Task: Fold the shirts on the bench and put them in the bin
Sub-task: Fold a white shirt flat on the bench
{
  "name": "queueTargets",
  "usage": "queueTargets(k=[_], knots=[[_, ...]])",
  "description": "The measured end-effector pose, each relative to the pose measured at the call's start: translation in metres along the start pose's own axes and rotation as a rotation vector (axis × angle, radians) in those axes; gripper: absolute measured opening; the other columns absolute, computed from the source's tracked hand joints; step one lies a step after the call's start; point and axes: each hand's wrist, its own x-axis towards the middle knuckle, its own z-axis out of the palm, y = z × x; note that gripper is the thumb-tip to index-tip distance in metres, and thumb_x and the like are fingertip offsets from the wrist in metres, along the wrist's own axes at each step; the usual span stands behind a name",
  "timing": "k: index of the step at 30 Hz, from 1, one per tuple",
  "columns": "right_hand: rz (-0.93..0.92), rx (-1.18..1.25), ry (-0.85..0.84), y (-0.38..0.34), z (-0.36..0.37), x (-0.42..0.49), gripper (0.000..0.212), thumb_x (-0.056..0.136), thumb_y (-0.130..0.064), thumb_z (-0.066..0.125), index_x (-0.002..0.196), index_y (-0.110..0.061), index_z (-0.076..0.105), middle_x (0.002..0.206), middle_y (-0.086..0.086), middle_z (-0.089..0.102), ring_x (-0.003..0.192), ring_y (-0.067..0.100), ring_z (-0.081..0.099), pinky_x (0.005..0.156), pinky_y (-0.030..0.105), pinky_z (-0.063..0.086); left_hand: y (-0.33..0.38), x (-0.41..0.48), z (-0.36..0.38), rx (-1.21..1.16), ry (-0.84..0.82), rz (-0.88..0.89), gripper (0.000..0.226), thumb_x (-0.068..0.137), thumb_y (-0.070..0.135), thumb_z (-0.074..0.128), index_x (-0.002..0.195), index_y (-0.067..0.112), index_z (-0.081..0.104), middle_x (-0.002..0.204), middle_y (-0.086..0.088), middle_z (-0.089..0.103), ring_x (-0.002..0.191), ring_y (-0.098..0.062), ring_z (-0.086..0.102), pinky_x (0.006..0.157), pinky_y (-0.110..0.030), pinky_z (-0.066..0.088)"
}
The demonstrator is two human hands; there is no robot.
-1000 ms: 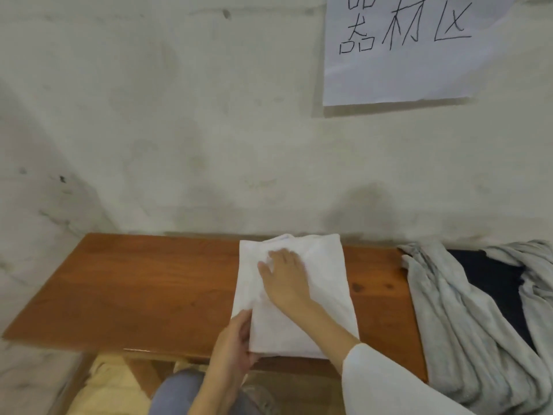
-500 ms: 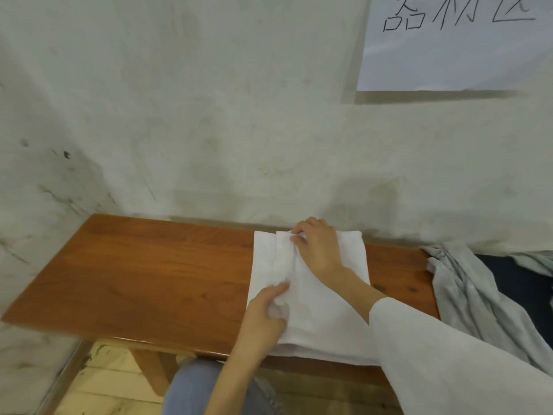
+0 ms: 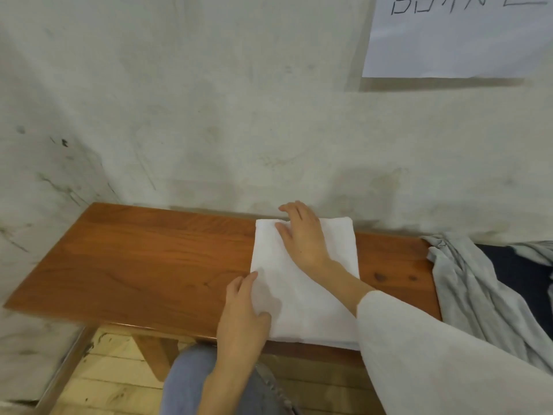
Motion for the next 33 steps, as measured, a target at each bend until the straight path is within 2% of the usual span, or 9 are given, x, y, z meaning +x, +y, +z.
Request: queueTargets(k=[5, 9, 13, 16, 18, 20, 26, 29, 33], knots=[[0.130, -0.222, 0.018, 0.025, -0.035, -0.047, 0.065, 0.095, -0.041, 0.007, 0.142, -0.011, 0.040, 0.153, 0.010, 0.031, 0.146, 0.031, 0.015, 0.116, 0.049, 0.012, 0.037, 0.007, 0.047, 0.383, 0.255, 0.409, 0.046, 0.080, 0.021, 0.071, 0.124, 0.018, 0.061, 0.139, -0.015, 0.051, 0.125, -0.037, 0.051, 0.100, -0.053, 0.040], [0.315, -0.271, -0.166, 0.044, -0.033, -0.070, 0.051, 0.103, -0.035, 0.017, 0.153, -0.024, 0.009, 0.161, -0.001, -0.002, 0.147, 0.022, -0.007, 0.117, 0.046, -0.003, 0.048, 0.023, 0.082, 0.583, -0.009, 0.435, 0.057, 0.090, 0.046, 0.034, 0.138, 0.020, 0.048, 0.144, -0.007, 0.047, 0.131, -0.031, 0.045, 0.110, -0.055, 0.019], [0.356, -0.245, -0.274, 0.050, -0.035, -0.074, 0.054, 0.103, -0.041, 0.015, 0.152, -0.030, -0.002, 0.160, -0.004, -0.013, 0.147, 0.025, -0.009, 0.117, 0.045, -0.005, 0.037, 0.023, 0.092, 0.679, -0.088, 0.404, 0.062, 0.091, 0.054, 0.029, 0.146, 0.024, 0.032, 0.150, -0.006, 0.039, 0.136, -0.032, 0.039, 0.108, -0.057, 0.010], [0.369, -0.139, -0.190, 0.046, -0.044, -0.073, 0.059, 0.101, -0.040, 0.027, 0.153, -0.024, 0.003, 0.160, 0.003, 0.002, 0.144, 0.029, 0.015, 0.117, 0.045, 0.014, 0.044, 0.025, 0.076, 0.635, -0.011, 0.385, 0.062, 0.096, 0.054, 0.029, 0.150, 0.024, 0.021, 0.158, -0.003, 0.020, 0.145, -0.030, 0.020, 0.115, -0.049, 0.001], [0.447, -0.100, -0.050, 0.047, -0.056, -0.079, 0.060, 0.098, -0.037, 0.039, 0.150, -0.015, 0.016, 0.150, 0.011, 0.027, 0.128, 0.029, 0.041, 0.102, 0.039, 0.037, 0.038, 0.032, 0.058, 0.504, 0.148, 0.177, 0.057, 0.096, 0.049, 0.037, 0.144, 0.018, 0.031, 0.151, -0.009, 0.030, 0.139, -0.031, 0.025, 0.113, -0.046, 0.016], [0.547, -0.163, -0.091, 0.049, -0.068, -0.087, 0.053, 0.098, -0.043, 0.038, 0.139, -0.010, 0.033, 0.132, 0.011, 0.045, 0.112, 0.028, 0.054, 0.083, 0.035, 0.045, 0.025, 0.038, 0.033, 0.543, 0.279, -0.008, 0.052, 0.094, 0.048, 0.043, 0.130, 0.011, 0.046, 0.132, -0.014, 0.045, 0.121, -0.032, 0.042, 0.099, -0.044, 0.034], [0.551, -0.121, -0.225, 0.042, -0.072, -0.103, 0.047, 0.096, -0.049, 0.039, 0.118, -0.009, 0.048, 0.115, 0.007, 0.054, 0.098, 0.025, 0.058, 0.073, 0.033, 0.044, 0.007, 0.051, 0.012, 0.424, 0.032, -0.124, 0.052, 0.089, 0.054, 0.050, 0.114, 0.008, 0.053, 0.119, -0.012, 0.054, 0.105, -0.031, 0.053, 0.092, -0.042, 0.047], [0.523, 0.019, -0.223, 0.036, -0.077, -0.106, 0.044, 0.092, -0.044, 0.049, 0.121, -0.012, 0.040, 0.112, 0.004, 0.057, 0.097, 0.025, 0.059, 0.072, 0.032, 0.044, 0.028, 0.040, 0.011, 0.595, 0.149, 0.004, 0.053, 0.090, 0.043, 0.054, 0.129, 0.010, 0.040, 0.128, -0.014, 0.045, 0.112, -0.032, 0.049, 0.092, -0.039, 0.044], [0.443, 0.101, -0.288, 0.034, -0.080, -0.113, 0.055, 0.090, -0.037, 0.055, 0.134, -0.017, 0.029, 0.121, 0.001, 0.055, 0.102, 0.024, 0.060, 0.074, 0.031, 0.045, 0.086, 0.046, 0.027, 0.723, 0.066, 0.633, 0.058, 0.090, 0.008, 0.049, 0.144, 0.016, 0.030, 0.147, -0.014, 0.031, 0.127, -0.032, 0.039, 0.098, -0.038, 0.037]])
